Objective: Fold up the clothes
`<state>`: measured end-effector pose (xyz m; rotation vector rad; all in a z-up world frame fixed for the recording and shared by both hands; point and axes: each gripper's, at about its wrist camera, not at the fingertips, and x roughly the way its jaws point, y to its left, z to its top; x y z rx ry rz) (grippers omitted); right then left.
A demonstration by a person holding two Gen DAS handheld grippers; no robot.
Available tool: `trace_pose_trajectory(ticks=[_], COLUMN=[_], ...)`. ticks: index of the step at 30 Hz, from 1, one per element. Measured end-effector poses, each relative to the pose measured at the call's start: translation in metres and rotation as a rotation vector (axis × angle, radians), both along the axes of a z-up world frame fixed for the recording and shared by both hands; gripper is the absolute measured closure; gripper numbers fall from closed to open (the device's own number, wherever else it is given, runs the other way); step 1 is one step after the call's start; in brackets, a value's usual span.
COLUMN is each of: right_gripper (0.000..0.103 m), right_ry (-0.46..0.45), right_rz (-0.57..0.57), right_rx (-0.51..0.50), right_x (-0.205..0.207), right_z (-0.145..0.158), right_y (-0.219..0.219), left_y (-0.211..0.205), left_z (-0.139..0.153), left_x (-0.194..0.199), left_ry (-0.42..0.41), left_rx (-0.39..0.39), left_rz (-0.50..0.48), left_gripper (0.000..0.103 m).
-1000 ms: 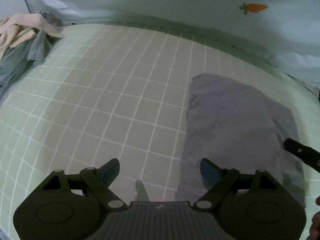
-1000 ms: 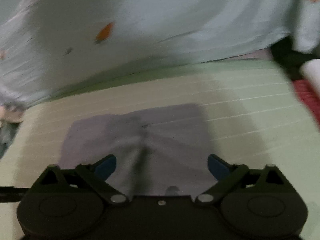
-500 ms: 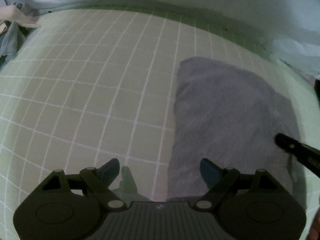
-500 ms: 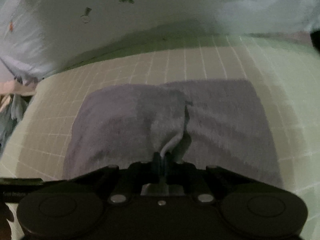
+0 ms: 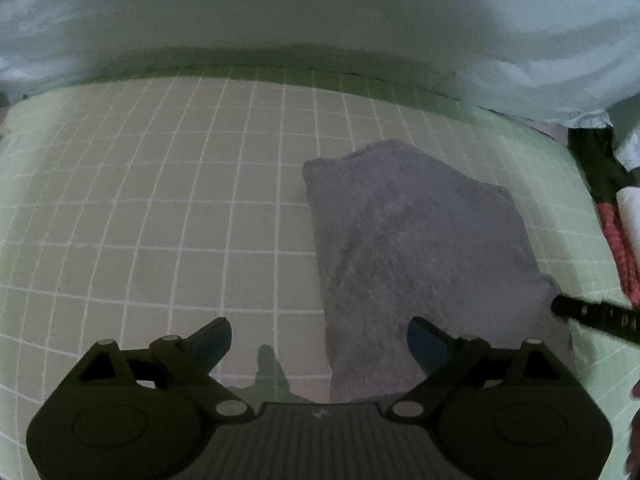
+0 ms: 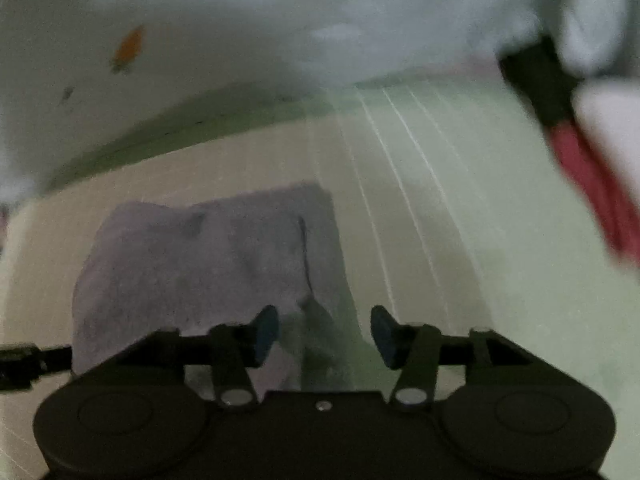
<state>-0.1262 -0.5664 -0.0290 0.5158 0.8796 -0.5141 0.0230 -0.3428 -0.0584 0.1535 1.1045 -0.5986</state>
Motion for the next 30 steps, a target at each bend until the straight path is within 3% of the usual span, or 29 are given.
trace_pose_trajectory(ticks=[2, 8, 14, 23, 25, 26, 30], right_gripper=[0.022, 0.015, 0.014, 0.012, 0.019, 0.027, 0.076], right_ry=[-0.005, -0.001, -0.001, 0.018, 0.02, 0.022, 0.018], right_rz=[-0.021, 0.002, 0.008, 0.063, 0.103, 0.123, 0.163], right_rx=[0.034, 0.109, 0.091, 0.038, 0.011, -0.003, -0.008], right_x=[-0.007, -0.005, 0.001, 0.008, 0.011, 0.012, 0.016], right_z=[-0.008, -0.029, -0.026, -0.038, -0.037, -0.037, -0.034], right_y=[0.0, 0.013, 0.019, 0.026, 0.031, 0.034, 0.041], left_y=[0.002, 0.005, 0.001, -0.005, -0.006, -0.007, -0.011], left_z=[-0.003, -0.003, -0.01, -0.021, -0.024, -0.025, -0.031], left_x=[0.006, 0.009, 0.008, 0.014, 0.016, 0.018, 0.02], left_ry=[0.036, 0.067, 0.072, 0.121, 0.14, 0.161, 0.233], left_rx=[-0.024, -0.061, -0.047, -0.105, -0.125, -0.143, -0.227], left_rz=[0.013, 0.013, 0.007, -0.016, -0.021, -0.019, -0.026], left_gripper=[0.007, 0.007, 0.004, 0.003, 0.003, 0.003, 0.005])
